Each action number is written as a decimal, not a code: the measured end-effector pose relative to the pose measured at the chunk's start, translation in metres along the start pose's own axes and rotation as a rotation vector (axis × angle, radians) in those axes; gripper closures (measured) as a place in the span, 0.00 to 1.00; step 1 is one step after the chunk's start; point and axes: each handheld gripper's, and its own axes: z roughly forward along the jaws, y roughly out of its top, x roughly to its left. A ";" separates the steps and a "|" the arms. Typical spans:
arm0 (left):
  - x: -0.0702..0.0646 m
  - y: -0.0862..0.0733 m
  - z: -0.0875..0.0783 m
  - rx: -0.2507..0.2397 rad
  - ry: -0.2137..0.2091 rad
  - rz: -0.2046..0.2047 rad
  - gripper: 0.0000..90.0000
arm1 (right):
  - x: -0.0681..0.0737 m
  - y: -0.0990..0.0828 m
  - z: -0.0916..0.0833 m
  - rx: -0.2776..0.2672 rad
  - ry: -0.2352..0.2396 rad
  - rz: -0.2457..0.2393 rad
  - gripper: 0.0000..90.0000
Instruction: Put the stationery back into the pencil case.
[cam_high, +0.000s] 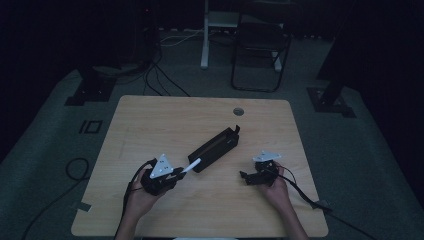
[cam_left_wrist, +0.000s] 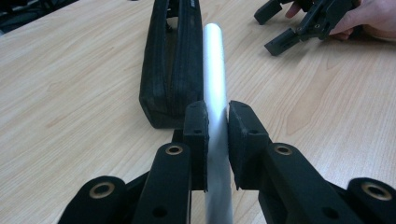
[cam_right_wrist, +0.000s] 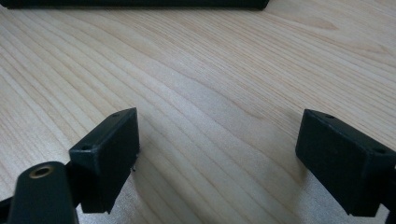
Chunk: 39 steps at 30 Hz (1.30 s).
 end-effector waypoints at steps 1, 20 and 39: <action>0.000 0.000 0.000 -0.003 0.001 -0.001 0.88 | 0.000 0.000 0.000 0.000 0.000 0.000 0.14; 0.009 0.006 -0.005 -0.020 0.017 -0.006 0.88 | 0.000 0.000 0.000 0.000 0.002 -0.001 0.14; 0.017 0.016 -0.009 -0.030 0.043 0.000 0.88 | 0.000 0.000 0.000 0.001 0.002 -0.001 0.14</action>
